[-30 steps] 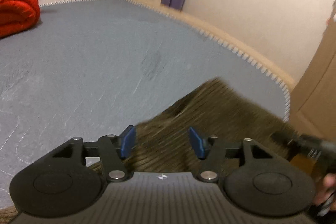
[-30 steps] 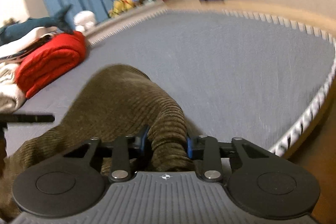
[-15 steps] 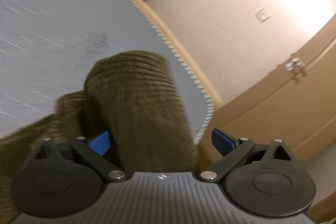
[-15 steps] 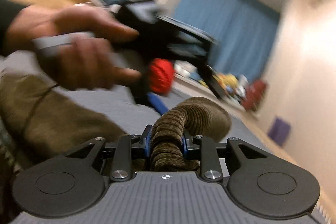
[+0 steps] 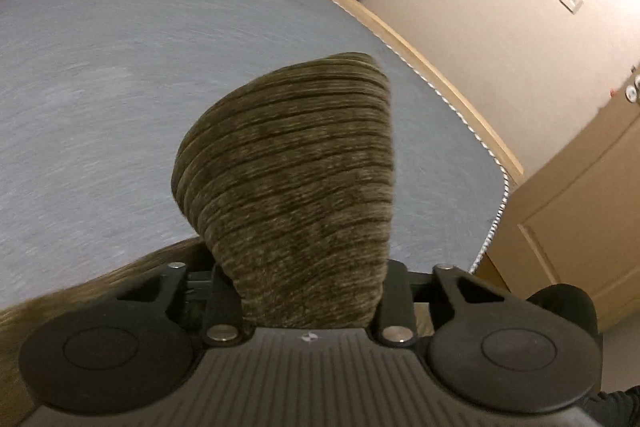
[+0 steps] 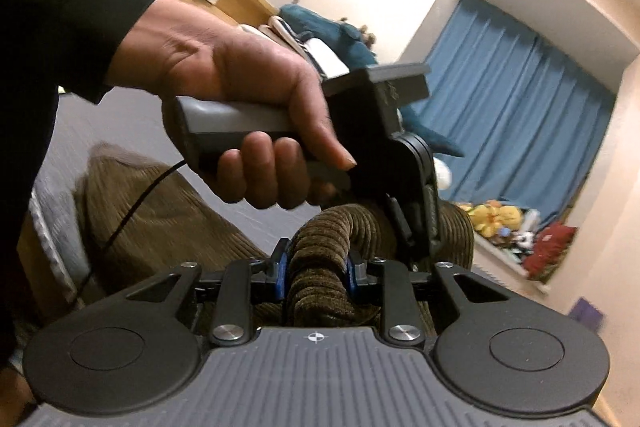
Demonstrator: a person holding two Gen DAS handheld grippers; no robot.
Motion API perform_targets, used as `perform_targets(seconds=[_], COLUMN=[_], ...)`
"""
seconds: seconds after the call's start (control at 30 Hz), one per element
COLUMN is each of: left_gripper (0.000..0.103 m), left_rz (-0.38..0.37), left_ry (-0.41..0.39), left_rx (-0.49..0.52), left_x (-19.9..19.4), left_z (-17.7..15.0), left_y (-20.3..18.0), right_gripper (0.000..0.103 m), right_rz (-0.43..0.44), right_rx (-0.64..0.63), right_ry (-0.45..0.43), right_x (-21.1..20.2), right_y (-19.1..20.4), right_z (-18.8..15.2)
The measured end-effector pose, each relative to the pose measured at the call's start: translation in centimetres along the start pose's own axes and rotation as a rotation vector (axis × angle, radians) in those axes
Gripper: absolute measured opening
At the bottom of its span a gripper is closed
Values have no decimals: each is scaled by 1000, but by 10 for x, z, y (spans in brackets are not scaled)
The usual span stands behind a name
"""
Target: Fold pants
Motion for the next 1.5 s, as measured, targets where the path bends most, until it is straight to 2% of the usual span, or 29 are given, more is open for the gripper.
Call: perform_targets(seconds=[0.07,0.17,0.27,0.33,0.37,0.4,0.43,0.47,0.5,0.53,0.57,0.6,0.67,0.73,0.87,0.93,1.0,1.07,1.13,1.17,1.2,1.27,1.33,1.43,1.5], left_gripper=[33,33,34,45,57,56,57,67,88,93,94,94,94,94,93,81,49,43,44,50,61,72,73,77,79], left_rz=[20,41,130,217,256,273,264,271,314,371,381,355,309,310,301,323,324,274,267,304,359,424,445,476,478], left_ry=[-13,-39,-81,-87,-86,-87,-95,-115,-149,-187,-216,-236,-271,-280,-268,-271,-290,-331,-346,-318,-272,-195,-208,-243,-241], left_rx=[-24,-104,-190,-290,-339,-390,-433,-458,-451,-423,-407,-421,-458,-442,-477,-485,-451,-400,-382,-390,-407,-449,-458,-438,-446], left_x=[-21,-61,-113,-143,-155,-166,-174,-183,-195,-208,-216,-219,-219,-205,-178,-176,-171,-168,-157,-147,-139,-126,-135,-168,-190], left_z=[-4,-9,-21,-37,-47,-57,-62,-64,-63,-60,-58,-55,-47,-39,-31,-30,-22,-11,-4,-7,-14,-27,-21,-7,-10], left_y=[27,77,139,193,215,235,246,256,264,273,273,271,267,256,253,256,255,251,255,264,272,283,279,261,246], right_gripper=[35,50,65,68,70,72,73,74,74,74,76,80,80,81,82,82,82,79,71,69,69,69,69,71,74], right_rz=[70,192,267,279,270,249,211,173,119,69,22,1,-23,-30,-19,-6,5,12,17,24,29,31,27,20,19], right_rx=[110,350,538,643,698,731,759,768,761,742,727,757,881,969,960,937,918,893,857,836,818,782,769,802,828], right_ry=[-34,-101,-176,-195,-186,-165,-124,-78,-1,89,193,272,375,422,419,423,430,448,468,477,482,486,491,493,491], right_x=[-1,-2,-7,-3,3,10,20,28,37,46,54,58,61,62,57,55,58,59,62,62,63,63,63,61,60], right_y=[11,17,6,-7,-15,-22,-30,-33,-36,-37,-37,-37,-39,-40,-40,-38,-32,-26,-22,-19,-16,-12,-12,-17,-21], right_z=[13,34,53,57,56,52,41,32,16,-2,-23,-41,-68,-82,-82,-83,-83,-86,-89,-91,-91,-90,-90,-88,-87])
Point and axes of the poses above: each gripper's, at about its wrist camera, not at the fingertips, and x roughly the way its jaws point, y to its left, z to its top, the point moved 10 cm from there along x, roughly the way its jaws point, and after that the axes turned 15 degrees about -y, right-handed, at the moved point
